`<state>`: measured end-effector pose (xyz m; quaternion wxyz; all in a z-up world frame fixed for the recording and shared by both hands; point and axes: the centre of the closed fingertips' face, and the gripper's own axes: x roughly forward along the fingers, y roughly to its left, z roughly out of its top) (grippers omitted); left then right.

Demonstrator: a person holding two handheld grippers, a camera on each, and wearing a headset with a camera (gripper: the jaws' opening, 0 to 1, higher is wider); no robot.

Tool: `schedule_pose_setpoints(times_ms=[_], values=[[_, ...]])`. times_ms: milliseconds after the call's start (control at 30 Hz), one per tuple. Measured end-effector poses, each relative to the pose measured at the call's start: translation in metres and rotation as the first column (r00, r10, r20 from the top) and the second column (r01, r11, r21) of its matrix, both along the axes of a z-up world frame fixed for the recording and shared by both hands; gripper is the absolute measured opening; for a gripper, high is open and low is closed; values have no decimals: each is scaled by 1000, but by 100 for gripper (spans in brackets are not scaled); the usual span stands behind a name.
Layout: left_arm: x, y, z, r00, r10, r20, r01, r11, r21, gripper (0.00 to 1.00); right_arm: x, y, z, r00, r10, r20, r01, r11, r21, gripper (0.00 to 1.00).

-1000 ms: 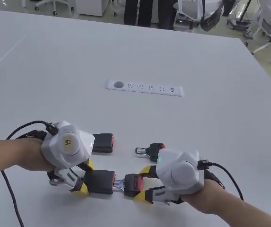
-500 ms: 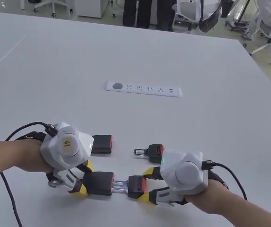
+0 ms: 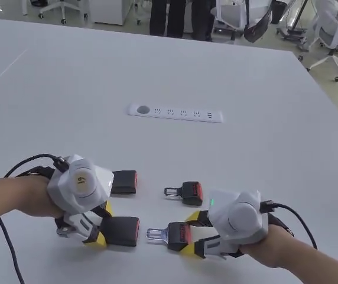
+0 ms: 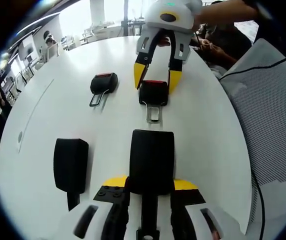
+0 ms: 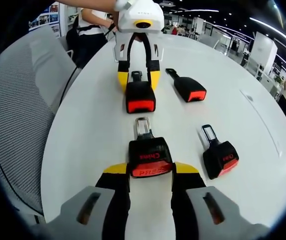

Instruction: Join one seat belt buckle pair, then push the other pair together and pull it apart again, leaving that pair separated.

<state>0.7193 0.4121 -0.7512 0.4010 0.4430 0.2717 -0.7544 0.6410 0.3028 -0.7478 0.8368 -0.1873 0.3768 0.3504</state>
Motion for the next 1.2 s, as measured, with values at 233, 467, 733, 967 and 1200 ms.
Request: schedule_pose_setpoints(times_ms=[233,467,733,967,1200], values=[[0,0,0,1000,8,-5,-8,1000,0,32,-7,-9,0,1000,0,-8,0,1000,-4,29],[0,0,0,1000,10,-6,-10,1000,4,32,-15,-20,0,1000,-1,-19,1,1000,-12,29],[-1,0,0,1000,18,-8,-18,1000,2,32,-22,-29,-1,1000,-7,-28,6,1000,-20,29],[-1,0,1,1000,27,-9,-27,1000,6,32,-26,-37,-1,999,-14,-36,13,1000,-24,29],[-1,0,1,999,35,-11,-35,999,-1,32,-30,-44,0,999,-13,-43,12,999,-29,29]])
